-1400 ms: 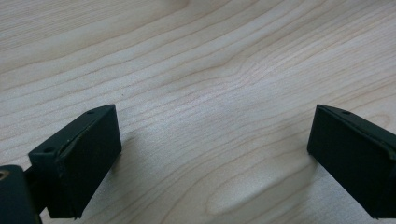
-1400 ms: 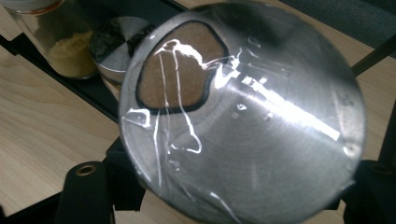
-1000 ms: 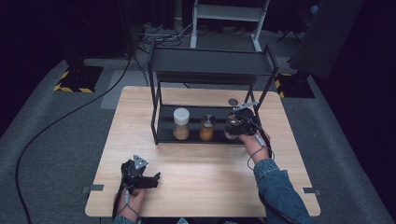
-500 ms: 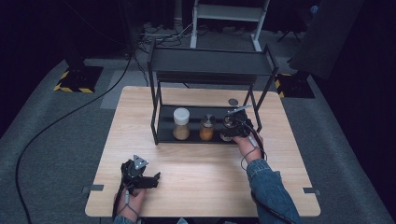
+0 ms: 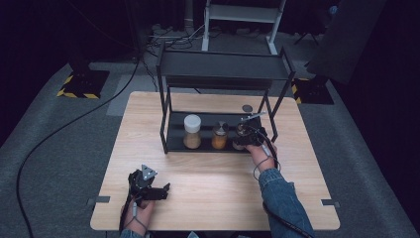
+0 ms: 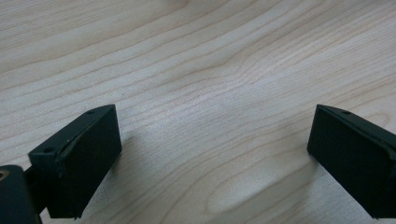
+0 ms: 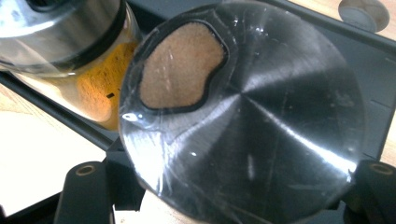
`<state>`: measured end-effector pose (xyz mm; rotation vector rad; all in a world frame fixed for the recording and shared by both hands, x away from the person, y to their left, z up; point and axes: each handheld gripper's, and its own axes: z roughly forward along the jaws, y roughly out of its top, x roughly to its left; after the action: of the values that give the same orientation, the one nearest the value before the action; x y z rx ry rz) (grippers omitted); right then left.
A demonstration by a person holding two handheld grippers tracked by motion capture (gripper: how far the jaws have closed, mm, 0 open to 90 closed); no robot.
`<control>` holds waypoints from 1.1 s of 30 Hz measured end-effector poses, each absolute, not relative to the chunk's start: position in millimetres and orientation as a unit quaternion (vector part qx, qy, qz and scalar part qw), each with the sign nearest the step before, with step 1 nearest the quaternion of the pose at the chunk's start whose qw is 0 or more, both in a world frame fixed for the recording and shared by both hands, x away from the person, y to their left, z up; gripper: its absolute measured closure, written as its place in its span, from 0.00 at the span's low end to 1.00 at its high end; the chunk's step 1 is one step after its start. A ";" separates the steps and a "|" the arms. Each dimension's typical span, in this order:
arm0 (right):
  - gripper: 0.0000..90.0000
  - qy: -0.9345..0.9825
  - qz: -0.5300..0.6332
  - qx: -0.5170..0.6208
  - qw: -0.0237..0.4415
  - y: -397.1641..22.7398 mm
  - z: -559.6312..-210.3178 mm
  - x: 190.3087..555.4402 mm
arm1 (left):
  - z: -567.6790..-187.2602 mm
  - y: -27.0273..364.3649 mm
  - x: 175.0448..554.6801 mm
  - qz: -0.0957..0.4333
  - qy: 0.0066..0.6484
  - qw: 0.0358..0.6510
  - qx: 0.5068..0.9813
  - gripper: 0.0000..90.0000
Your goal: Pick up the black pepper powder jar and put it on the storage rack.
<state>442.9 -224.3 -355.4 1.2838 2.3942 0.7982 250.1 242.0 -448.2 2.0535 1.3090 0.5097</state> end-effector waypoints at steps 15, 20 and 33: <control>0.23 0.833 0.283 0.452 0.150 -229.1 -358.6 445.3 | -448.2 242.0 250.1 0.194 0.498 0.321 0.782 0.03; 0.09 0.829 0.280 0.455 0.165 -222.6 -342.0 436.9 | -448.2 241.9 250.0 0.194 0.498 0.321 0.781 0.03; 0.06 0.825 0.313 0.429 0.192 -236.5 -299.6 399.2 | -448.3 241.5 249.6 0.195 0.499 0.321 0.781 0.03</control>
<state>399.2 -236.5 -299.6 1.2042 2.3175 0.8796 249.6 241.5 -448.3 2.0517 1.3112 0.5121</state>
